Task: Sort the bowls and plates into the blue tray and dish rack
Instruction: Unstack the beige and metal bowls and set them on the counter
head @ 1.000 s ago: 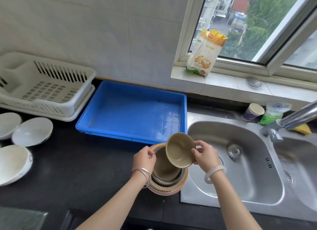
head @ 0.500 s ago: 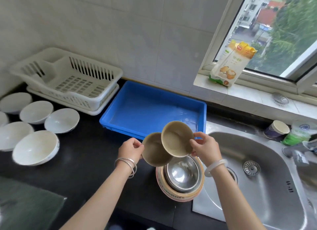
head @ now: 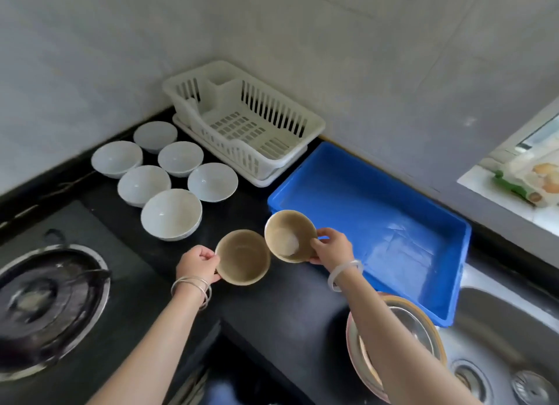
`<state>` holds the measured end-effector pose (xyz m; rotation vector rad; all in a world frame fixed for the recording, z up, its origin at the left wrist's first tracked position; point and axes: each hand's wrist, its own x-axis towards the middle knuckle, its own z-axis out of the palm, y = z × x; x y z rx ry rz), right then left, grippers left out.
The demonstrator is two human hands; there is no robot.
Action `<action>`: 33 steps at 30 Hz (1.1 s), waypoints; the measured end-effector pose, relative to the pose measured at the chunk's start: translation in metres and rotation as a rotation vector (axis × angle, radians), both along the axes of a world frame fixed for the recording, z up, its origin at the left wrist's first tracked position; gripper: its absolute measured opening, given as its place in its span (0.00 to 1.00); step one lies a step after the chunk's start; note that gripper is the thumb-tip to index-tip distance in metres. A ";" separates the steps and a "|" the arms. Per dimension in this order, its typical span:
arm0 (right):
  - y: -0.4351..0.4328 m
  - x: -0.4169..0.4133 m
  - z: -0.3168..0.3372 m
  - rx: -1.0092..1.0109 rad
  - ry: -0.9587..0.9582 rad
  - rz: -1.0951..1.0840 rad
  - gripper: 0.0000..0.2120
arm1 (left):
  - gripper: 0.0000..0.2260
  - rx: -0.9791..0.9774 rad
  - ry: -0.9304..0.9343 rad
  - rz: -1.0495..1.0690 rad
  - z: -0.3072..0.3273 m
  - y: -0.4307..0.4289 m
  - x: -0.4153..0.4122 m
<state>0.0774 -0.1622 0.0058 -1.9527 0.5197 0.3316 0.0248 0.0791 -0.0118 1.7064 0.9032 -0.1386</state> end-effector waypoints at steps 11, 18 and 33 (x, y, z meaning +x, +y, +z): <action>0.092 0.057 -0.041 0.035 0.167 -0.026 0.13 | 0.10 -0.029 0.057 0.191 -0.034 0.051 0.008; 0.112 0.065 -0.047 0.038 0.206 -0.033 0.16 | 0.10 -0.041 0.076 0.222 -0.044 0.059 0.011; 0.125 0.069 -0.050 0.147 0.255 -0.071 0.16 | 0.04 -0.031 0.059 0.230 -0.048 0.061 0.013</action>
